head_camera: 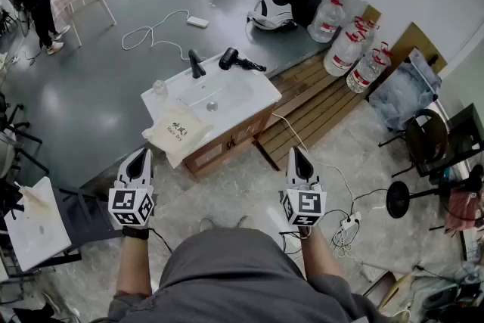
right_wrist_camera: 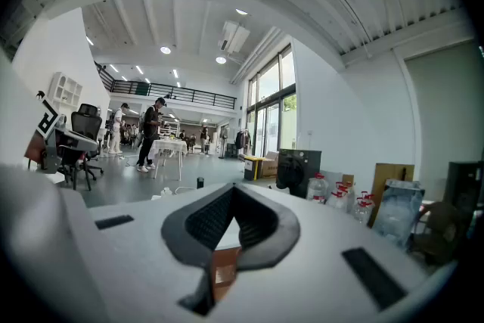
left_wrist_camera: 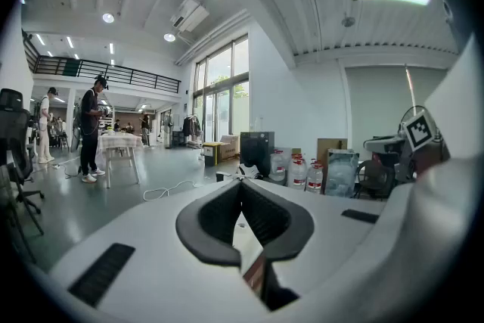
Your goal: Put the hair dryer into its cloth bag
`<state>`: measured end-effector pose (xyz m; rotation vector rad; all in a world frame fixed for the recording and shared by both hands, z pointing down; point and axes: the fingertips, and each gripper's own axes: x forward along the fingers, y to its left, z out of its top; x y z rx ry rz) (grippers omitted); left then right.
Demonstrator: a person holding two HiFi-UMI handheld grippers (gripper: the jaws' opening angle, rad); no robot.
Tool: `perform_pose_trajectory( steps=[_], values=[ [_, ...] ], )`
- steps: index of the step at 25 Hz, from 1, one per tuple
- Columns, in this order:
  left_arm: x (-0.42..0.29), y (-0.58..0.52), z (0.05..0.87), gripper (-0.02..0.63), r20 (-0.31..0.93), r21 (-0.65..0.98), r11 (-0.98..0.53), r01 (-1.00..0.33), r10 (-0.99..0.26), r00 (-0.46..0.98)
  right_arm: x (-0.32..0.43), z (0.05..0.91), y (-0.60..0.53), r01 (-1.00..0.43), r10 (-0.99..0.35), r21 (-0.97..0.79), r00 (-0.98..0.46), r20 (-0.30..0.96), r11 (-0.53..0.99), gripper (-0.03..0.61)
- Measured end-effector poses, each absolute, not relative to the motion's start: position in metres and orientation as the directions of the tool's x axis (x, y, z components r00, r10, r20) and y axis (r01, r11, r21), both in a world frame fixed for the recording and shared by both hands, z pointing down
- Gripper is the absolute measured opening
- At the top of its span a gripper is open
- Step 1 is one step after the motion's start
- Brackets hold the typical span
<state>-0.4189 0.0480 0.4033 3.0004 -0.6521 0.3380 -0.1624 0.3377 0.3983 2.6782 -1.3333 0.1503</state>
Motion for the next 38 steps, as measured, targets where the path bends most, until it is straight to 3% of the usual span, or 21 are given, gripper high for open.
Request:
perform_pose_trajectory(
  steps=[14,27,38],
  values=[
    [-0.397,0.06,0.406,0.003,0.241,-0.007,-0.899,-0.437,-0.426,0.872,-0.14,0.399,0.346,-0.821,-0.813,0.054,0.571,0.115,-0.568,0.002],
    [-0.365,0.092,0.433,0.004,0.299,0.0,-0.876,-0.483,-0.46,0.836,-0.09,0.431,0.365,-0.85,-0.832,0.05,0.524,0.18,-0.524,0.002],
    [-0.295,0.028,0.466,0.005,0.308,0.044,-0.868,-0.494,-0.459,0.834,-0.028,0.441,0.301,-0.859,-0.829,0.126,0.512,0.225,-0.496,0.002]
  ],
)
